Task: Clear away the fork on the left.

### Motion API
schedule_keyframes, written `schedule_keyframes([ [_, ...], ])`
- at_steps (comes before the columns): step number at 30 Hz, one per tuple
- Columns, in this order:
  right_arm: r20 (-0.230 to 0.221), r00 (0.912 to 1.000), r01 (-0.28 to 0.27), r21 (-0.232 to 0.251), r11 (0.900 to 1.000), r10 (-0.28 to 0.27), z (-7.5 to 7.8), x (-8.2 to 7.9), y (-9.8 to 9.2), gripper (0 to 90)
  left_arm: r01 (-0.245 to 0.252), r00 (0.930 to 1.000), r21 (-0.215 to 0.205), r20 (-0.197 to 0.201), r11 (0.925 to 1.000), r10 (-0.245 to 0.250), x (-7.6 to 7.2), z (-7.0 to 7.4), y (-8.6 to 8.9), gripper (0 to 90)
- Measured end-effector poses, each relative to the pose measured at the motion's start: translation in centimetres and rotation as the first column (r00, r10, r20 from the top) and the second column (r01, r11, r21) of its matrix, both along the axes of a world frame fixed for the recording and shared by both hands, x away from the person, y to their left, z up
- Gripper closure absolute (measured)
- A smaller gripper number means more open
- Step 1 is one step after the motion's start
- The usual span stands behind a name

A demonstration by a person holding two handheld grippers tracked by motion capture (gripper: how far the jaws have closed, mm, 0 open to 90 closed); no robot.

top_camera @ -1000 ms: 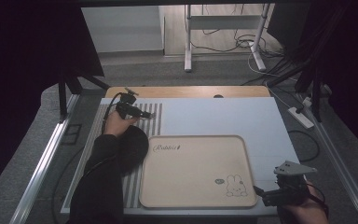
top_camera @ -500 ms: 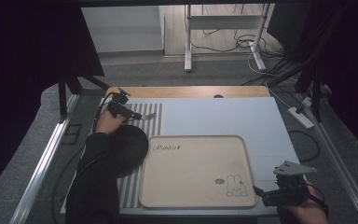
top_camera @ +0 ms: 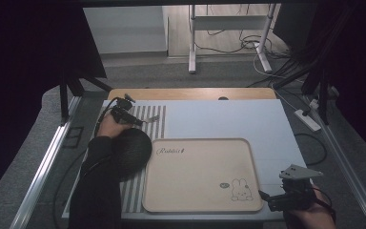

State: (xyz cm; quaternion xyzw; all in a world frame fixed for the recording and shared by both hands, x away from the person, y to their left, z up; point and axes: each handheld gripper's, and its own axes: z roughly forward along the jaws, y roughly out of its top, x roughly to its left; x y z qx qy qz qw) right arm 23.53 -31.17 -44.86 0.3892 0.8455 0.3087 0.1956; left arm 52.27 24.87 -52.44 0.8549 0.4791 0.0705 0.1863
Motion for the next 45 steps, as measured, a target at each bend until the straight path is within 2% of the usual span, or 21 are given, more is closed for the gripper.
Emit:
schedule_keyframes([
  [2,0.001,1.0000,-0.002,-0.002,1.000,0.002,0.0,0.0,0.0,0.0,0.022,0.9997,0.002,0.014,0.9998,-0.022,-0.2,0.2,-0.1,21.6],
  [4,0.000,1.0000,-0.005,-0.001,1.000,0.005,0.0,0.0,0.0,0.0,0.042,0.9990,0.001,0.017,0.9991,-0.042,-0.3,0.4,-0.2,36.5],
  [5,0.000,1.0000,-0.005,-0.001,1.000,0.005,0.0,0.0,0.0,0.0,0.047,0.9987,0.004,0.018,0.9989,-0.047,-0.3,0.4,-0.2,36.5],
  [6,0.002,1.0000,-0.007,-0.004,1.000,0.007,0.0,0.0,0.1,0.0,0.071,0.9971,0.008,0.028,0.9975,-0.071,-0.5,0.5,-0.3,44.7],
  [7,0.002,1.0000,-0.007,-0.004,1.000,0.007,0.0,0.0,0.1,0.0,0.071,0.9971,0.008,0.028,0.9975,-0.071,-0.5,0.5,-0.3,45.2],
  [8,0.002,1.0000,-0.009,-0.005,1.000,0.009,0.0,0.0,0.1,0.0,0.083,0.9960,0.004,0.032,0.9966,-0.083,-0.6,0.6,-0.3,45.2],
  [10,0.002,0.9999,-0.016,-0.012,1.000,0.016,-0.1,0.0,0.2,0.0,0.113,0.9925,0.011,0.046,0.9936,-0.113,-0.8,0.6,-0.4,61.8],
  [11,0.002,0.9999,-0.016,-0.012,1.000,0.016,-0.1,0.0,0.2,0.0,0.123,0.9916,-0.003,0.041,0.9924,-0.123,-0.8,0.6,-0.4,61.8],
  [13,-0.001,0.9997,-0.024,-0.018,1.000,0.024,-0.1,0.0,0.2,0.0,0.146,0.9875,0.016,0.057,0.9891,-0.147,-1.0,0.6,-0.4,71.8],
  [18,-0.004,0.9996,-0.029,-0.027,0.999,0.029,-0.1,-0.1,0.3,0.0,0.219,0.9750,0.000,0.039,0.9758,-0.219,-1.3,0.7,-0.2,80.5],
  [19,-0.004,0.9996,-0.029,-0.027,0.999,0.029,-0.1,-0.1,0.3,0.0,0.219,0.9750,0.000,0.039,0.9758,-0.219,-1.3,0.7,-0.2,82.2],
  [21,-0.004,0.9995,-0.031,-0.028,0.999,0.031,-0.2,-0.1,0.3,0.0,0.241,0.9692,0.038,0.044,0.9699,-0.242,-1.5,0.8,-0.3,85.0],
  [25,-0.003,0.9994,-0.033,-0.031,0.999,0.033,-0.2,-0.1,0.4,0.0,0.250,0.9663,0.054,0.048,0.9667,-0.253,-1.5,0.8,-0.4,86.0],
  [29,-0.005,0.9995,-0.031,-0.030,0.999,0.031,-0.2,-0.1,0.4,0.0,0.258,0.9614,0.117,0.067,0.9590,-0.267,-1.6,1.0,-0.3,86.1],
  [30,-0.005,0.9995,-0.030,-0.029,0.999,0.030,-0.2,-0.1,0.4,0.0,0.249,0.9625,0.151,0.072,0.9568,-0.261,-1.7,1.0,-0.2,86.1],
  [32,-0.005,0.9996,-0.029,-0.030,0.999,0.029,-0.2,-0.1,0.4,0.0,0.216,0.9695,0.178,0.078,0.9601,-0.232,-1.7,1.2,0.5,86.1],
  [33,-0.005,0.9996,-0.029,-0.030,0.999,0.029,-0.2,-0.1,0.4,0.0,0.195,0.9738,0.184,0.081,0.9635,-0.212,-1.8,1.3,1.2,86.1],
  [36,-0.006,0.9996,-0.028,-0.031,0.999,0.028,-0.2,0.0,0.4,0.0,0.176,0.9775,0.189,0.083,0.9660,-0.194,-2.0,1.7,2.1,86.1],
  [38,-0.010,0.9996,-0.028,-0.031,0.999,0.027,-0.2,0.0,0.4,0.0,0.161,0.9810,0.182,0.078,0.9699,-0.178,-2.3,2.1,3.0,86.1],
  [40,-0.010,0.9996,-0.028,-0.035,0.999,0.027,-0.2,0.0,0.4,0.0,0.138,0.9872,0.146,0.060,0.9795,-0.148,-2.6,2.7,4.1,86.0],
  [45,-0.010,0.9995,-0.029,-0.041,0.999,0.029,-0.2,0.0,0.5,0.0,0.099,0.9938,0.105,0.039,0.9895,-0.104,-3.2,3.5,5.3,86.0],
])
